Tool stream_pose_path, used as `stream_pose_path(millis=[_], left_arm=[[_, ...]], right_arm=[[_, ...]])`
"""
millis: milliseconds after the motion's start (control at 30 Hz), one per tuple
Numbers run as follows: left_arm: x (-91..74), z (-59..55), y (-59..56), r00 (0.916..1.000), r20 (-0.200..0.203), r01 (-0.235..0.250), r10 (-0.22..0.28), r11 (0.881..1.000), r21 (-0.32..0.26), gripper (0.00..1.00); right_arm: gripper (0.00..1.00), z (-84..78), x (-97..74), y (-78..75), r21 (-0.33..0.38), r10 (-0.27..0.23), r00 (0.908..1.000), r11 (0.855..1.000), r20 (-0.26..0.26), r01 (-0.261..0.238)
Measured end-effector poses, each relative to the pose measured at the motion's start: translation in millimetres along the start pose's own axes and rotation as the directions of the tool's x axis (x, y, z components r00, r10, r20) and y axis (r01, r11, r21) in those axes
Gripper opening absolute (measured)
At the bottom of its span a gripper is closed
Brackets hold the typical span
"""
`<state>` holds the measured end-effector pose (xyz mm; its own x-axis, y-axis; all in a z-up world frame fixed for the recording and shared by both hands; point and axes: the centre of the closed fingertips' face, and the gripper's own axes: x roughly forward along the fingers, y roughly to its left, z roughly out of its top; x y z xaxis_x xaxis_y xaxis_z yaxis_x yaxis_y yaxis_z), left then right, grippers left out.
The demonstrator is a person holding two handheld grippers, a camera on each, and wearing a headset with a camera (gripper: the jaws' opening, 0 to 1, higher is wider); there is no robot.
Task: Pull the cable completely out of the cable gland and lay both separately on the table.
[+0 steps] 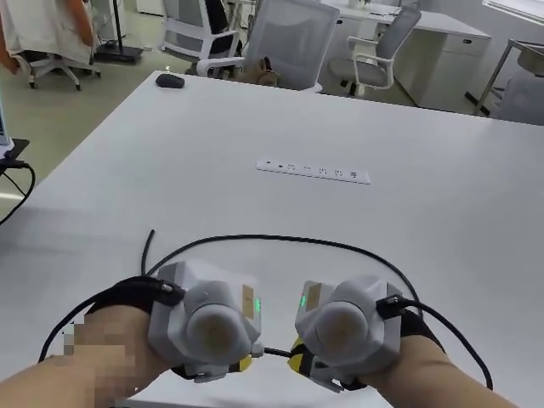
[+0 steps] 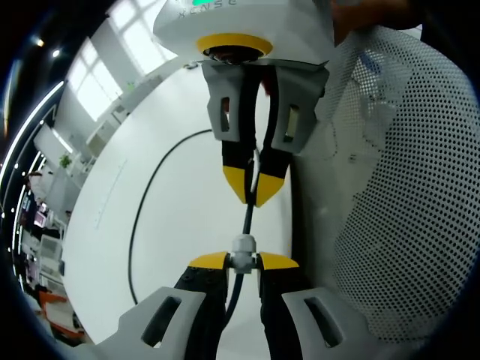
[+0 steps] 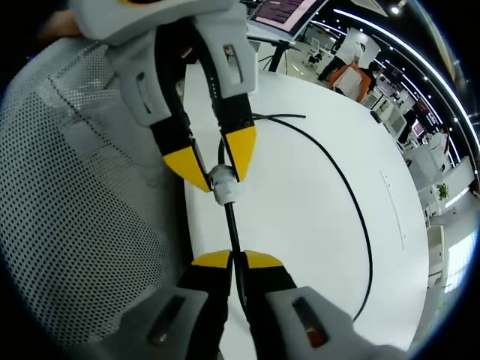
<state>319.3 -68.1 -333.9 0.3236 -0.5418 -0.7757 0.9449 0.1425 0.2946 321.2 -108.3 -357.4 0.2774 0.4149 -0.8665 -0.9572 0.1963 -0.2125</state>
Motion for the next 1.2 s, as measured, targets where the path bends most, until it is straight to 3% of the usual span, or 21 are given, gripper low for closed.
stream_pose_path(millis=[233,467,567,667,800,933,1067,1200], left_arm=[[-0.2,-0.4,-0.3,1.0000,-0.003,0.000,0.000,1.000,-0.002,0.16],[-0.2,-0.9,-0.9,1.0000,-0.005,0.002,-0.002,1.000,-0.004,0.16],[-0.5,-1.0,-1.0,1.0000,-0.005,0.001,-0.001,1.000,-0.004,0.16],[-0.7,-1.2,-0.6,1.0000,-0.006,0.000,0.000,1.000,-0.004,0.16],[-0.5,-1.2,-1.7,1.0000,-0.007,0.003,-0.003,1.000,-0.001,0.16],[-0.7,-1.2,-1.7,1.0000,-0.008,0.001,-0.001,1.000,0.001,0.16],[-0.7,1.4,-1.2,1.0000,0.001,-0.002,0.002,1.000,0.010,0.16],[-0.5,2.0,-1.8,1.0000,0.003,0.000,0.000,1.000,0.020,0.16]], right_arm=[[0.04,-20.2,-0.1,-7.2,0.025,-0.028,0.9956,0.999,-0.090,0.030],[0.05,-51.0,-4.3,-15.8,0.084,-0.058,0.9734,0.993,-0.222,0.078],[0.05,-56.6,-5.6,-17.8,0.101,-0.060,0.9684,0.991,-0.242,0.087],[0.07,-55.3,-5.1,-14.5,0.101,-0.046,0.9700,0.992,-0.239,0.071],[0.14,-37.5,-1.4,-5.3,0.068,-0.019,0.9850,0.997,-0.171,0.031],[0.16,-9.1,-0.2,1.3,0.027,0.014,0.9991,1.000,-0.040,-0.013],[0.17,18.5,-3.9,7.0,-0.034,0.024,0.9968,0.999,0.076,-0.022],[0.13,23.8,-5.5,10.1,-0.064,0.025,0.9953,0.998,0.094,-0.019]])
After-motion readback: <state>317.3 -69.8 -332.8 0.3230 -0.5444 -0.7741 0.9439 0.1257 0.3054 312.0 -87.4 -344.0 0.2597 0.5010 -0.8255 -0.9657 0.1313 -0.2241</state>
